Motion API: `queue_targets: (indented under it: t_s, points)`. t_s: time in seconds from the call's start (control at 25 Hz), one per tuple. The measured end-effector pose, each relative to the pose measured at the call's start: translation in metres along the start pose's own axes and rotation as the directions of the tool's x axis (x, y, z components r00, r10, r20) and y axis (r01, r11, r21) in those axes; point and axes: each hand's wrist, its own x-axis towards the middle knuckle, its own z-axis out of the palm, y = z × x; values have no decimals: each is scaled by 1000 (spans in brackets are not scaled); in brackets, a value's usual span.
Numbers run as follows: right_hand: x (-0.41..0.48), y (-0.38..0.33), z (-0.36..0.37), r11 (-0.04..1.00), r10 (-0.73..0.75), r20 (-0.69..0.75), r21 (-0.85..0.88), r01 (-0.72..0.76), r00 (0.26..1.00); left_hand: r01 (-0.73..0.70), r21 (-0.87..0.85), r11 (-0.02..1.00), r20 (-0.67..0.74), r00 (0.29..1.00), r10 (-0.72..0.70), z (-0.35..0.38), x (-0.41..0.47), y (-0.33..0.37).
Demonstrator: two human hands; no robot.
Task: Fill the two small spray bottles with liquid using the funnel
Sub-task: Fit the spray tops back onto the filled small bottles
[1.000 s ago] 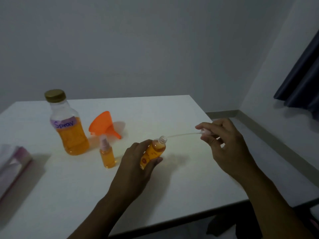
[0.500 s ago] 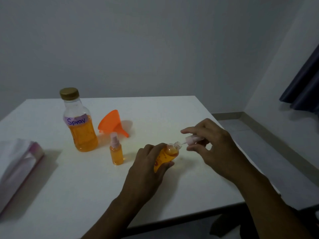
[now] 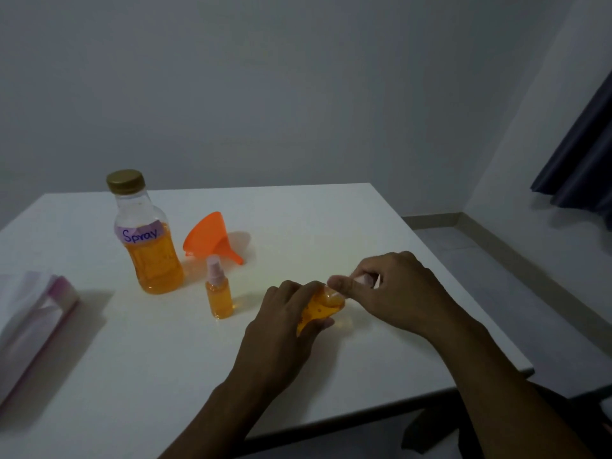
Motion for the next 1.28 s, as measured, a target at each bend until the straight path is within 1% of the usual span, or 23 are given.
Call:
queue_targets:
  t_s: [0.08,0.16,0.2,0.24,0.32,0.36,0.44,0.52,0.56,0.64,0.68,0.72,0.84,0.88,0.96,1.0,1.08,1.12,1.2,1.28]
  points:
    - [-5,2,-5,989,-49,17,143,46,999,3,-8,1000,-6,1000,-3,1,1,1]
    - [-8,5,-8,950,-120,61,298,97,991,4,-13,1000,-7,1000,-4,1,3,1]
    - [-10,5,-7,946,-134,52,304,112,990,5,-13,1000,-4,1000,-5,1,4,1]
    - [-9,4,-5,960,-112,31,261,100,993,7,-13,1000,-1,1000,-7,1,4,1]
    - [-6,3,-2,987,-9,-27,159,13,1000,10,-18,1000,-1,1000,-10,2,4,1]
    - [-6,4,-3,990,17,-39,144,-11,999,13,-20,1000,-4,1000,-13,3,4,1]
    - [-8,7,-6,976,-18,-29,215,24,999,16,-17,1000,-6,1000,-16,4,5,2]
    - [-10,7,-8,950,-86,-8,300,84,996,12,-12,1000,-5,1000,-13,5,6,2]
    - [-11,6,-7,952,-78,-15,295,78,997,7,-10,1000,-4,1000,-7,6,5,2]
    - [-9,4,-5,967,27,-57,256,-11,998,-1,-7,1000,-4,1000,1,7,5,2]
    - [-8,4,-5,972,68,-58,230,-53,996,1,-6,1000,-5,1000,-1,7,5,2]
    - [-8,6,-5,973,74,-44,222,-63,996,7,-5,1000,-7,1000,-7,8,5,2]
    - [-11,9,-5,961,-27,41,278,14,999,18,-1,1000,-14,1000,-18,8,7,2]
    - [-12,9,-3,956,-44,43,293,30,998,14,1,1000,-14,1000,-14,8,7,2]
    - [-10,7,0,953,-12,-3,303,12,1000,4,5,1000,-13,1000,-4,8,7,2]
    - [-8,4,2,963,2,-29,269,6,1000,7,2,1000,-13,1000,-7,9,7,2]
    - [-5,4,5,985,19,-36,171,-13,999,14,-11,1000,-4,1000,-15,9,6,2]
    - [-4,5,5,986,20,-28,166,-15,999,14,-18,1000,8,1000,-14,9,6,2]
    - [-6,8,0,975,7,12,222,-10,1000,-6,-25,1000,20,1000,6,7,8,0]
    - [-10,12,-5,956,-40,59,291,21,997,-16,-32,999,16,1000,16,5,10,-1]
